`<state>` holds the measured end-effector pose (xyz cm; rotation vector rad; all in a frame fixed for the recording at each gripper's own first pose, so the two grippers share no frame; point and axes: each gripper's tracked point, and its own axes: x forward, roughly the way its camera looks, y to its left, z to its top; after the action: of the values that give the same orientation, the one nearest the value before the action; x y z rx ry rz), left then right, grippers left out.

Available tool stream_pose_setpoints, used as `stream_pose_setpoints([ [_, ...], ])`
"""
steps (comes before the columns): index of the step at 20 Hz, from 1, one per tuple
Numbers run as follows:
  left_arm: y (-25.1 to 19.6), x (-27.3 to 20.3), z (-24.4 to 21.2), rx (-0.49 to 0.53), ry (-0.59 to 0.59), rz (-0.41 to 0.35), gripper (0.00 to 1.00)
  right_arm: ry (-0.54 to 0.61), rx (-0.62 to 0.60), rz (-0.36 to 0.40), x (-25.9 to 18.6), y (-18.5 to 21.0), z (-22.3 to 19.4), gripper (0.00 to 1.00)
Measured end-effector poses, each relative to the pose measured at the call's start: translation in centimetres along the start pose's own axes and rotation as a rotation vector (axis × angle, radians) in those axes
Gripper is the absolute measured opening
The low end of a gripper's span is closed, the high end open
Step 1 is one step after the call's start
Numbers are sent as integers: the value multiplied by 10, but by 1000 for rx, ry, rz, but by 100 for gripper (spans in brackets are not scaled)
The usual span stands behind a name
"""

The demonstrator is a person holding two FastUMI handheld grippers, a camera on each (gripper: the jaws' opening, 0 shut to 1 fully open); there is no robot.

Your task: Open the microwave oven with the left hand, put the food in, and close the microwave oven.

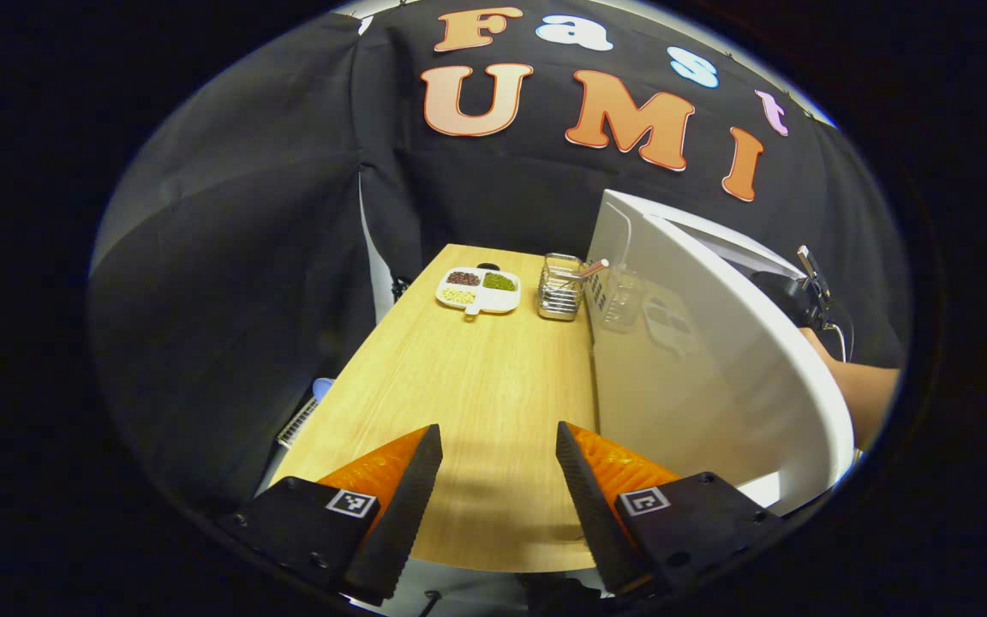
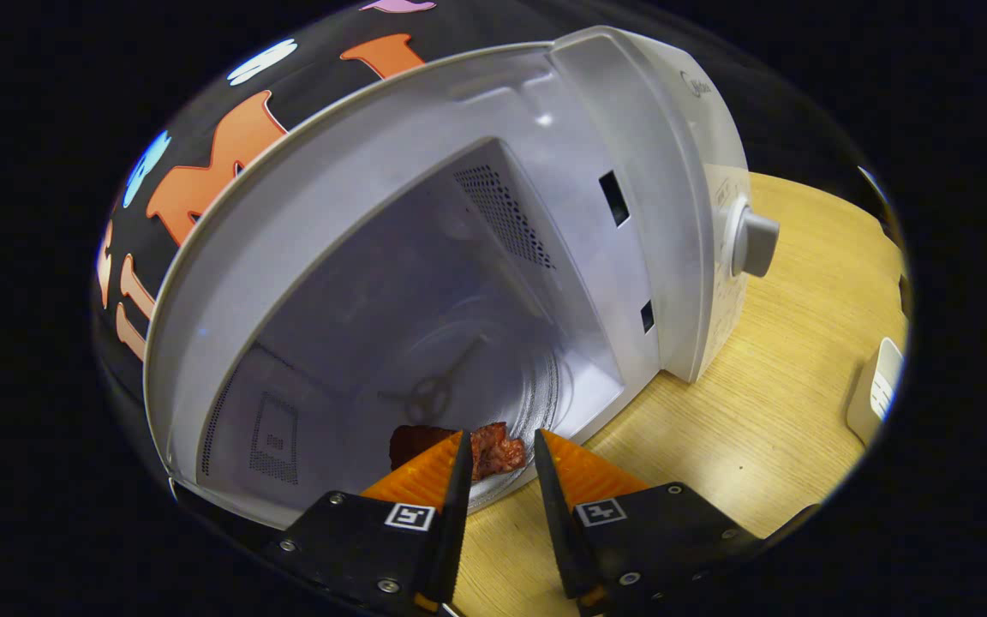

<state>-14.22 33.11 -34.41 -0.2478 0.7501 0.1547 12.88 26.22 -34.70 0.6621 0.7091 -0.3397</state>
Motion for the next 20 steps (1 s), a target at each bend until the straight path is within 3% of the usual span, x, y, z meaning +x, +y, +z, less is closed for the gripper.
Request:
stream_pose_setpoints([
  [1,-6,0,-1,2,4,-9,84,-11,-21,16,-9,-1,9,54],
  [5,-38,1,-2,61,-15,-67,88,-36,-124,54,-42,-27,36,72],
  [8,-69,5,-7,89,-9,-117,84,-49,-189,74,-67,-51,58,75],
  [13,-135,6,-15,166,2,-209,87,-83,-350,137,-116,-76,89,79],
  [14,-149,6,-14,187,0,-229,85,-84,-377,146,-126,-82,94,70],
  [15,-163,7,-17,205,4,-250,84,-87,-398,152,-134,-89,101,82],
  [16,-174,9,-21,221,22,-255,81,-92,-413,154,-143,-96,109,82],
  [19,-208,7,-28,258,40,-289,14,-136,-459,153,-166,-114,138,85],
  [20,-224,8,-29,257,39,-321,8,-156,-482,156,-172,-120,147,85],
])
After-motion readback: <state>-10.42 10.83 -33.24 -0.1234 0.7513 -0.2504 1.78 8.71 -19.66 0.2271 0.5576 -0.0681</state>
